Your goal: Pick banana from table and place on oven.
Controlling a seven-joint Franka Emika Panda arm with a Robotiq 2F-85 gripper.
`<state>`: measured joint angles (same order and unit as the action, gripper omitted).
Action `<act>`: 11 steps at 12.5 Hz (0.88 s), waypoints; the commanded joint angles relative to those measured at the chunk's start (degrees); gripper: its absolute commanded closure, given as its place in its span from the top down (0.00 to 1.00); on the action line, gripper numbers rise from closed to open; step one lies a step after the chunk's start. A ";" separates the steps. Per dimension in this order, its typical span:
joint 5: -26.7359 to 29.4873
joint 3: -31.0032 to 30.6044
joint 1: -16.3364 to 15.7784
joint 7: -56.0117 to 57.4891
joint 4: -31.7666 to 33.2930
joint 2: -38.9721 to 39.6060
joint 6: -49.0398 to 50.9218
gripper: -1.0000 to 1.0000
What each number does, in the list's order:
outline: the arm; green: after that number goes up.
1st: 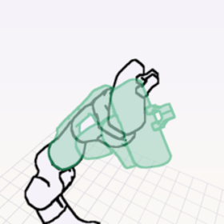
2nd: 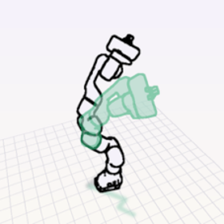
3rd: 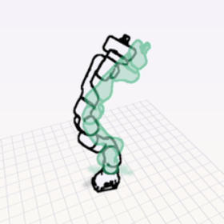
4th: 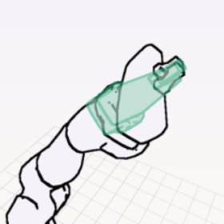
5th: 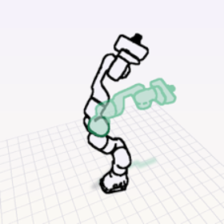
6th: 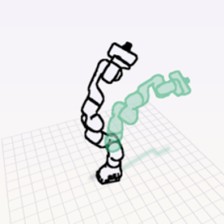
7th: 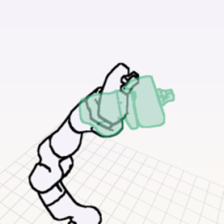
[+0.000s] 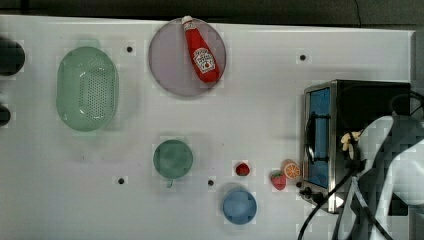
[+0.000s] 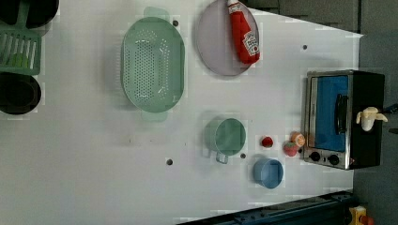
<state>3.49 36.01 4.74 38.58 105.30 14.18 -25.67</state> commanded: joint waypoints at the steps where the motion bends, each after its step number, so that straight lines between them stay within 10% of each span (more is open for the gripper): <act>1: -0.20 -2.87 -3.61 1.60 -3.73 -9.68 7.75 1.00; 11: -1.24 -27.66 -7.12 -50.97 4.07 -24.42 16.99 1.00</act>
<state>3.04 8.37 -3.57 -0.17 106.31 -12.06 -8.95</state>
